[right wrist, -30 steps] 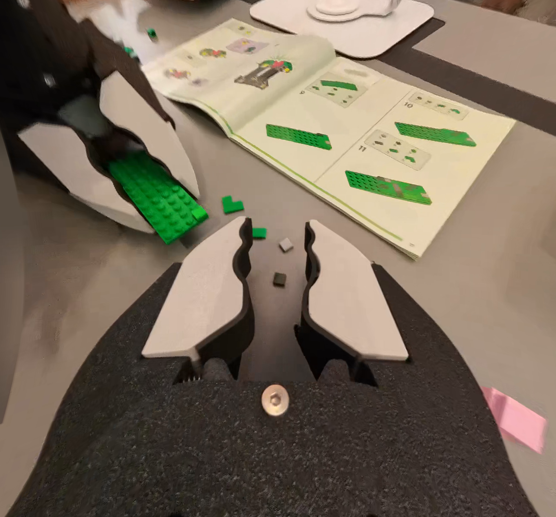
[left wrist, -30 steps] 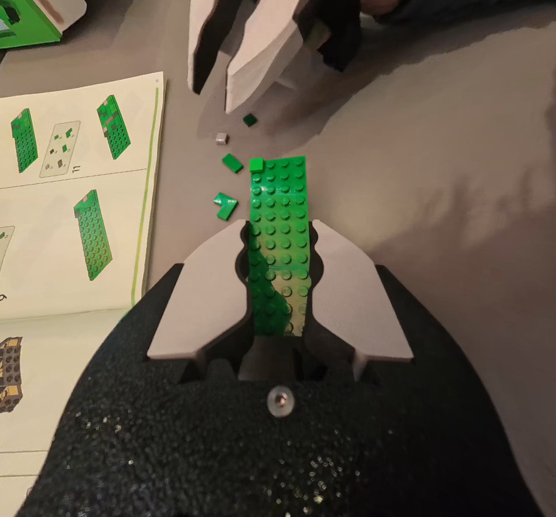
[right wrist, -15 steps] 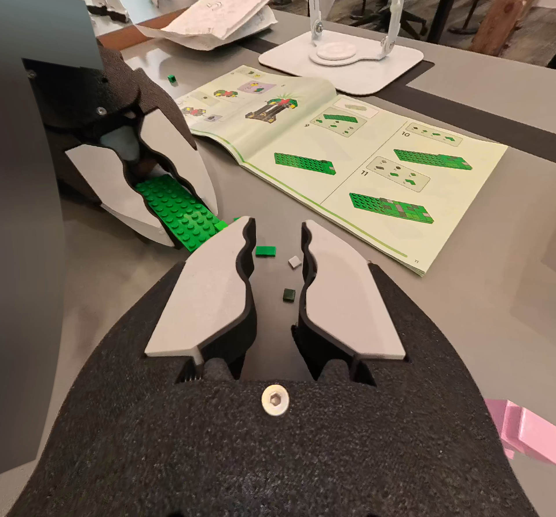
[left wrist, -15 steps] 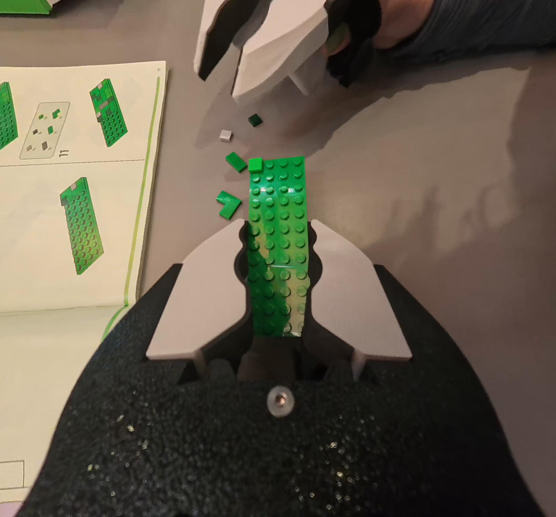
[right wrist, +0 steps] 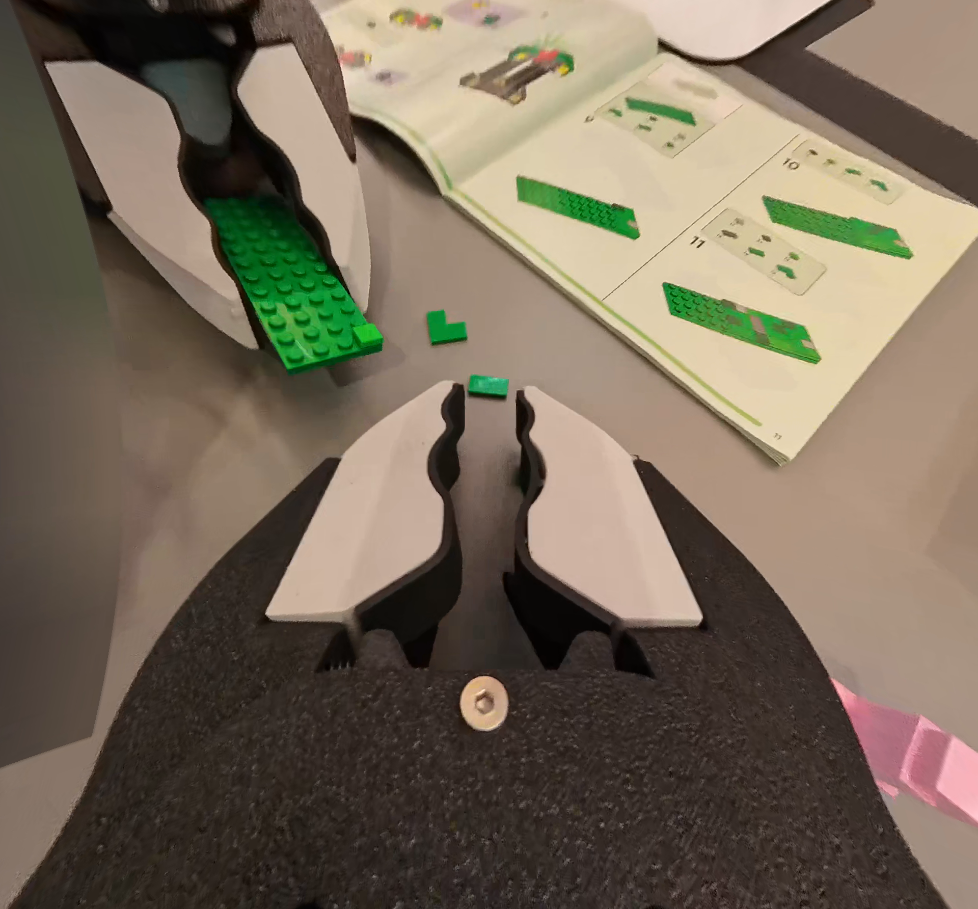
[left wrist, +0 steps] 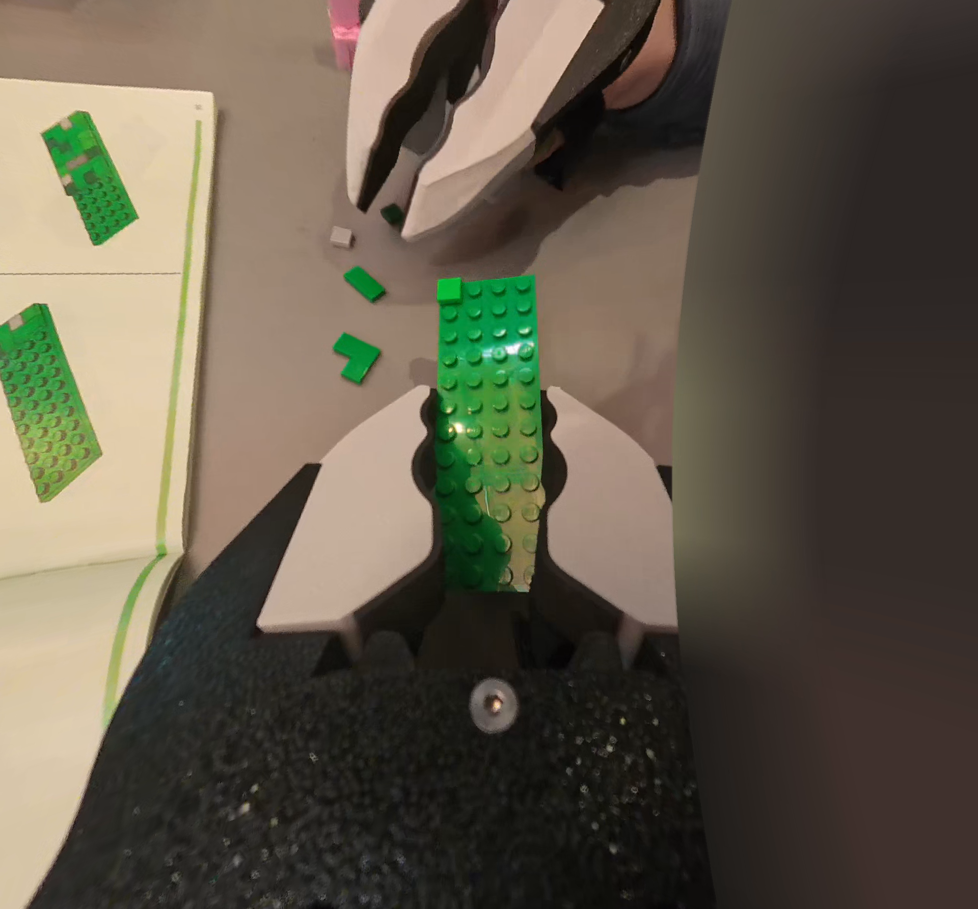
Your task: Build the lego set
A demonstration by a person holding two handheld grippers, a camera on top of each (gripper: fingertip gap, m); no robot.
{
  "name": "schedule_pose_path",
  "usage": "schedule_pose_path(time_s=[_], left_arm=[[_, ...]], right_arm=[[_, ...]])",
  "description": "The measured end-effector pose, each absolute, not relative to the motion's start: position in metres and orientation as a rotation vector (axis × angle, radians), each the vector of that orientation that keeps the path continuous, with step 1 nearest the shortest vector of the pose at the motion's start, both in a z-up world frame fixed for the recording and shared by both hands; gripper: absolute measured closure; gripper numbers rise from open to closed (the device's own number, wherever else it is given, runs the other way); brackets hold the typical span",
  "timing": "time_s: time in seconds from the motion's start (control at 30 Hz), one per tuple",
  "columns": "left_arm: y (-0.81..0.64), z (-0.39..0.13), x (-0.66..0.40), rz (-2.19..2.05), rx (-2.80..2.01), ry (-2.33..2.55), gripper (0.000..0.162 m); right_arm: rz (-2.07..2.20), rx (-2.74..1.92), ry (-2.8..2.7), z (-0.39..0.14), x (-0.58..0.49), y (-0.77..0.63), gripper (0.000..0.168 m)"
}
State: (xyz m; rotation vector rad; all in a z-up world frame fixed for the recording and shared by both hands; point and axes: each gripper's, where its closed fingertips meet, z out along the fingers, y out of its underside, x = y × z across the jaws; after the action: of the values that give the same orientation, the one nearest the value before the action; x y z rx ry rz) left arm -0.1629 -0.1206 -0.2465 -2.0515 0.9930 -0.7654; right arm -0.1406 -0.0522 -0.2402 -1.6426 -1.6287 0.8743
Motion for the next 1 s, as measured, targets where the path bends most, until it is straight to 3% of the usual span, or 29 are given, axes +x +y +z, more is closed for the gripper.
schedule_pose_path(time_s=[1.0], left_arm=[[-0.126, -0.253, -0.159, -0.759, -2.073, 1.065, 0.126]], right_arm=[[0.549, -1.449, -1.678, -0.245, -0.134, -0.036, 0.155]])
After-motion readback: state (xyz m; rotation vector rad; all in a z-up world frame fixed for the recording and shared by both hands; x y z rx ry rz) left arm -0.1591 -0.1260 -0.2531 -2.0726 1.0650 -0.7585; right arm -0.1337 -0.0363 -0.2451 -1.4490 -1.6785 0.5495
